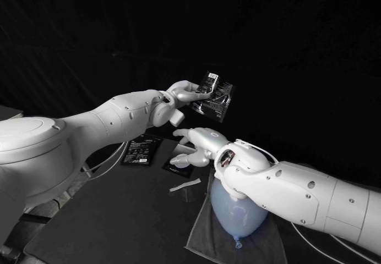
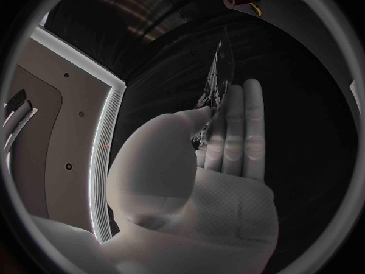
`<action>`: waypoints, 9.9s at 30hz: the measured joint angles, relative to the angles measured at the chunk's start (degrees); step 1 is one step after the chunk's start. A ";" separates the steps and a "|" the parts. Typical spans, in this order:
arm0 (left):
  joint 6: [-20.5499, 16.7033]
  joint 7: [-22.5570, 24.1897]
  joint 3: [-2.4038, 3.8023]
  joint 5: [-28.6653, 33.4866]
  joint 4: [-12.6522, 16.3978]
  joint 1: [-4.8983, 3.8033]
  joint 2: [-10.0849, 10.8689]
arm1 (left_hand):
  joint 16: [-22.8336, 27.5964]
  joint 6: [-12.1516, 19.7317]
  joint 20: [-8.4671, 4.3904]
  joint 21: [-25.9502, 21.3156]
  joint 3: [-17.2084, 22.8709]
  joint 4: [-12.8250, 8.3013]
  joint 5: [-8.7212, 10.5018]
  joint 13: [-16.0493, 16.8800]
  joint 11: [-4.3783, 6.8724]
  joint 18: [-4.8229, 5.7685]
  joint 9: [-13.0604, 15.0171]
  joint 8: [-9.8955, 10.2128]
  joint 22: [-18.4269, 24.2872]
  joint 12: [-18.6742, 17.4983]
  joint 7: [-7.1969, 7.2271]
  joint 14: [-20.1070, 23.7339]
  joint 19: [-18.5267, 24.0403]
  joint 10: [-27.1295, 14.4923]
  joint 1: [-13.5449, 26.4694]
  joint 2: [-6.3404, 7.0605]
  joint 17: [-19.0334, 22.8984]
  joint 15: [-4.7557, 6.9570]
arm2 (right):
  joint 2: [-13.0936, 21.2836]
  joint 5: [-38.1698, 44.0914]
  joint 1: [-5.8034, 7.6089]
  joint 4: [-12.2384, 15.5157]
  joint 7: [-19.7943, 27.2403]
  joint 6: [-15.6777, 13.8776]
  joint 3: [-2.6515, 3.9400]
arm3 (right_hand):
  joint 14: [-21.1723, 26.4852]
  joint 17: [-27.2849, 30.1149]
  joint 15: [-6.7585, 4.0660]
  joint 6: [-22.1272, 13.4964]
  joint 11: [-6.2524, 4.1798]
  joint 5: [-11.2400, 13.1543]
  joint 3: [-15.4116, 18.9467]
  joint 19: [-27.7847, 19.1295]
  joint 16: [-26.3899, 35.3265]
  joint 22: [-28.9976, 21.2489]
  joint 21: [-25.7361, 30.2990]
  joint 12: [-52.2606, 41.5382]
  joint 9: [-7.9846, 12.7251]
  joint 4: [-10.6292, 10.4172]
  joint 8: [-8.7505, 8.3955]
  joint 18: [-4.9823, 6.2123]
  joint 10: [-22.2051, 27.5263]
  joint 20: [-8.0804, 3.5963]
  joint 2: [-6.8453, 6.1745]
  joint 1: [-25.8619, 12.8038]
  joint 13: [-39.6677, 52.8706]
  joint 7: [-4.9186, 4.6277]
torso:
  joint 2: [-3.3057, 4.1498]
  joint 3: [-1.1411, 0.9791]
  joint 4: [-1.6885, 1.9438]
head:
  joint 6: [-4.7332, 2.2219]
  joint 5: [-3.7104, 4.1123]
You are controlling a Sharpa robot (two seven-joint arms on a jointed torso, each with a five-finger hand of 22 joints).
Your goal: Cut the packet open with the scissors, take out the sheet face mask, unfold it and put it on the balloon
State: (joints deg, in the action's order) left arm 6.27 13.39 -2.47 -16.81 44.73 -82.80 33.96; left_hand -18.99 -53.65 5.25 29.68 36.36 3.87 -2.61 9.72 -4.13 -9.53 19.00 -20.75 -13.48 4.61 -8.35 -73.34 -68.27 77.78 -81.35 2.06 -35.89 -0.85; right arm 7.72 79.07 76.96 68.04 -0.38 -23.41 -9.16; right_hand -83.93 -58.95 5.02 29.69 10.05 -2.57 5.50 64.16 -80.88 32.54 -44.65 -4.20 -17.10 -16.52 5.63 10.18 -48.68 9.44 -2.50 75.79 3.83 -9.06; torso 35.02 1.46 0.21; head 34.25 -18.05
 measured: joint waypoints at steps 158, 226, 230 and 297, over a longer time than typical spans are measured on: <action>-27.77 20.56 -0.42 -27.69 29.46 8.32 8.78 | 6.02 0.57 2.29 4.58 -10.72 0.43 -0.26 -3.12 -3.05 0.26 8.21 6.84 -4.48 -1.01 -2.81 8.42 13.43 -8.40 -1.11 5.36 -0.49 -3.21 | 29.64 -31.01 6.49 15.54 11.48 -7.86 -0.06 | -0.12 -15.95 -8.14 31.67 -9.35 0.06 -26.95 9.52 -7.61 25.97 -15.36 -80.28 -7.06 11.15 12.52 -3.32 -35.05 -6.47 1.76 4.28 71.09 4.72 | -0.25 -1.02 -0.71 | -6.80 15.84; -28.96 13.06 -0.45 -19.15 32.70 8.34 8.42 | 2.87 -8.61 4.26 2.66 -10.85 -0.71 0.27 -4.34 1.15 -0.16 5.47 1.93 -2.50 3.87 1.89 4.50 14.69 -0.87 -2.61 4.45 4.52 -0.59 | 32.72 -12.12 5.23 20.02 4.26 -16.56 0.03 | 2.68 -5.71 -4.51 19.19 -5.70 -0.22 -19.27 -1.88 0.43 7.80 7.15 -38.11 -6.49 4.12 9.09 -0.82 -11.02 -3.29 -7.54 0.29 39.59 -0.18 | -0.26 -1.05 -0.69 | -6.74 15.72; -29.98 13.06 -0.45 -19.54 32.41 8.34 8.41 | 2.87 -8.61 4.17 2.66 -10.85 -0.71 0.28 -4.33 1.16 -0.14 5.47 1.76 -2.50 4.07 1.89 4.50 14.60 -0.87 -2.61 4.45 4.51 -0.59 | 34.51 -14.28 5.57 21.45 5.18 -16.43 0.12 | 2.68 -6.15 -4.51 19.19 -5.70 -0.22 -17.81 -1.54 0.43 7.60 7.50 -37.88 -6.48 2.66 9.09 -0.85 -11.02 -2.95 -7.54 0.29 38.59 -0.18 | -0.26 -1.02 -0.69 | -6.80 15.64; -33.57 11.82 -0.46 -42.63 27.08 8.32 4.70 | 2.88 -8.77 3.97 2.87 -10.85 -0.71 0.27 -4.39 1.13 -0.26 5.47 1.72 -2.76 4.17 1.88 4.13 14.41 -0.89 -2.27 4.81 4.43 -0.62 | 27.75 -3.27 13.51 18.05 -7.96 6.22 1.08 | 0.01 -16.00 -6.35 27.02 -7.92 -12.87 -14.54 15.44 -8.88 37.85 -23.35 -82.03 -5.31 0.31 10.76 -4.52 -35.23 -5.00 -5.35 3.68 71.12 2.50 | -0.19 -1.03 -0.70 | -5.41 15.68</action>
State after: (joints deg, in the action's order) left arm -27.30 25.21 -2.93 -59.44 71.80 -74.48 38.66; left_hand -16.12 -62.42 9.22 32.55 25.51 3.16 -2.34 5.33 -3.00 -9.79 24.47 -19.03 -16.24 8.77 -6.47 -69.20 -53.86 76.89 -83.62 6.88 -31.46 -1.47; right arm 35.47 75.80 90.47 86.09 -8.35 -17.19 -8.08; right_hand -83.92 -74.95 -1.32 56.71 2.13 -15.44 -9.04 79.60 -89.76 70.40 -68.00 -86.24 -22.41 -16.21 16.39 5.66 -83.92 4.44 -7.85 79.48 74.94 -6.56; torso 34.83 0.43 -0.49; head 28.84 -2.37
